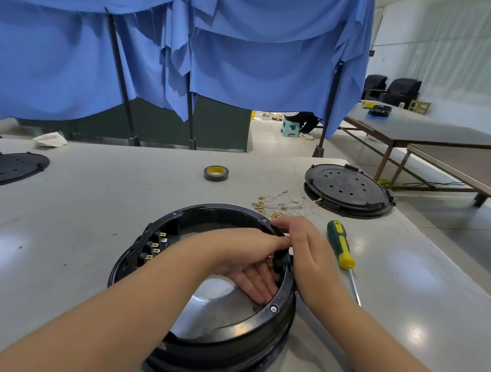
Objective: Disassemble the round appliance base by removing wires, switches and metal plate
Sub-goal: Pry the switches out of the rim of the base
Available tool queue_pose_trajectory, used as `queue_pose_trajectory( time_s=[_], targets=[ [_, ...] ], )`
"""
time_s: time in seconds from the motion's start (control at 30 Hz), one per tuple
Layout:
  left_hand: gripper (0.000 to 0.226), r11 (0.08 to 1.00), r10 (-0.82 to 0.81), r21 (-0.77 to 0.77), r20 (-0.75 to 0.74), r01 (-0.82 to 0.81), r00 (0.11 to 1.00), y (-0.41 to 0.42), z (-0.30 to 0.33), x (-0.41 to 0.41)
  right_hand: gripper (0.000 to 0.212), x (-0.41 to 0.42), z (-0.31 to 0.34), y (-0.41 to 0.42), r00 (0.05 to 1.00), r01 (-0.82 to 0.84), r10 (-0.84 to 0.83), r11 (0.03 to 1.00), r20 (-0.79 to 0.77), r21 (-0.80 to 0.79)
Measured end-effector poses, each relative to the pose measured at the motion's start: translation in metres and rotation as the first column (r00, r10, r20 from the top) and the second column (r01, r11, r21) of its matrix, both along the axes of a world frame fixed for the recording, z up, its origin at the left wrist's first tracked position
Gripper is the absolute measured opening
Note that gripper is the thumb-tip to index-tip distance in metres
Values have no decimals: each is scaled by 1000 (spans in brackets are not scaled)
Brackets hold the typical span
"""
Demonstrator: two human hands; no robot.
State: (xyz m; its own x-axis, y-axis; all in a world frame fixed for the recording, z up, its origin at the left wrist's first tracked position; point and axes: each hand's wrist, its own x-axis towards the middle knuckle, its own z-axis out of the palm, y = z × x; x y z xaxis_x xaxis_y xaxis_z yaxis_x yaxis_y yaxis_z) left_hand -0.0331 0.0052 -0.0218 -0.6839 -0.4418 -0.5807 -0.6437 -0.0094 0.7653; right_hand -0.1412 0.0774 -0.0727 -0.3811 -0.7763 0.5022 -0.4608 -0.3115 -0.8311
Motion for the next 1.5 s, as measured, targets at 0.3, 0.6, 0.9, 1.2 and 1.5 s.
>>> queue_pose_trajectory(
  time_s=[0.3, 0.6, 0.9, 1.2, 1.5],
  targets=[
    [61, 993, 114, -12, -78, -115, 990, -1, -5, -4, 38, 0, -1, 0, 1000, 14, -14, 1000, 7, -5],
    [69, 996, 75, -44, -51, -77, 996, 0, -7, -6, 35, -2, -2, -1, 998, -3, -3, 996, 64, 86],
    [73, 992, 26, -127, -10, -27, 1000, 1, -11, -8, 34, -2, -1, -2, 997, -11, 4, 995, 75, 98],
    [72, 987, 60, -151, 5, -59, 998, -1, -14, -10, 36, -2, 0, -2, 997, -13, 5, 994, 72, 108],
    [71, 993, 58, -100, 2, -57, 998, -1, -13, -11, 35, -2, 0, -2, 997, -16, 8, 995, 77, 103]
  ],
)
